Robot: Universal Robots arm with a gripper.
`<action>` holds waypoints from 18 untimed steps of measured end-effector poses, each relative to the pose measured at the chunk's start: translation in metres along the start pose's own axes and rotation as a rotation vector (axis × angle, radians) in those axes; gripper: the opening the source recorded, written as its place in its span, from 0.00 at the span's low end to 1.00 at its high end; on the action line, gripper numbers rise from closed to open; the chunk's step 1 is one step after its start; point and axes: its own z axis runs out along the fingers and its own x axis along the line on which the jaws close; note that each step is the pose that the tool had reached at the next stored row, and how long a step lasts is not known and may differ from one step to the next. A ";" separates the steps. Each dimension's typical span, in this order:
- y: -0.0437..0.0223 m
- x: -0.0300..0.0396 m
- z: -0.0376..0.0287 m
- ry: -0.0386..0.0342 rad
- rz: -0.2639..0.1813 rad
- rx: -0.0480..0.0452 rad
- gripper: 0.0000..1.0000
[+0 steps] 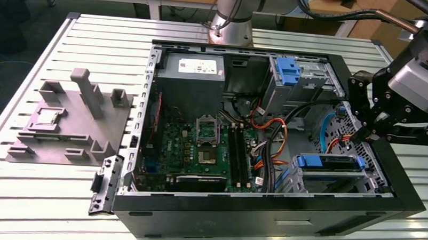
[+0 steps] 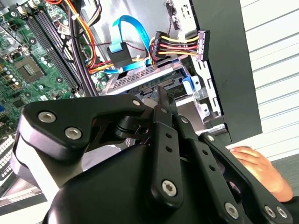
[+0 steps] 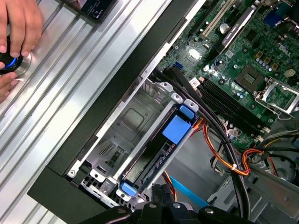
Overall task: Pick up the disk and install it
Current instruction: 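Insert the first disk wire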
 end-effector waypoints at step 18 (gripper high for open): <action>-0.0087 -0.0053 0.0021 0.0690 -0.030 0.0133 0.10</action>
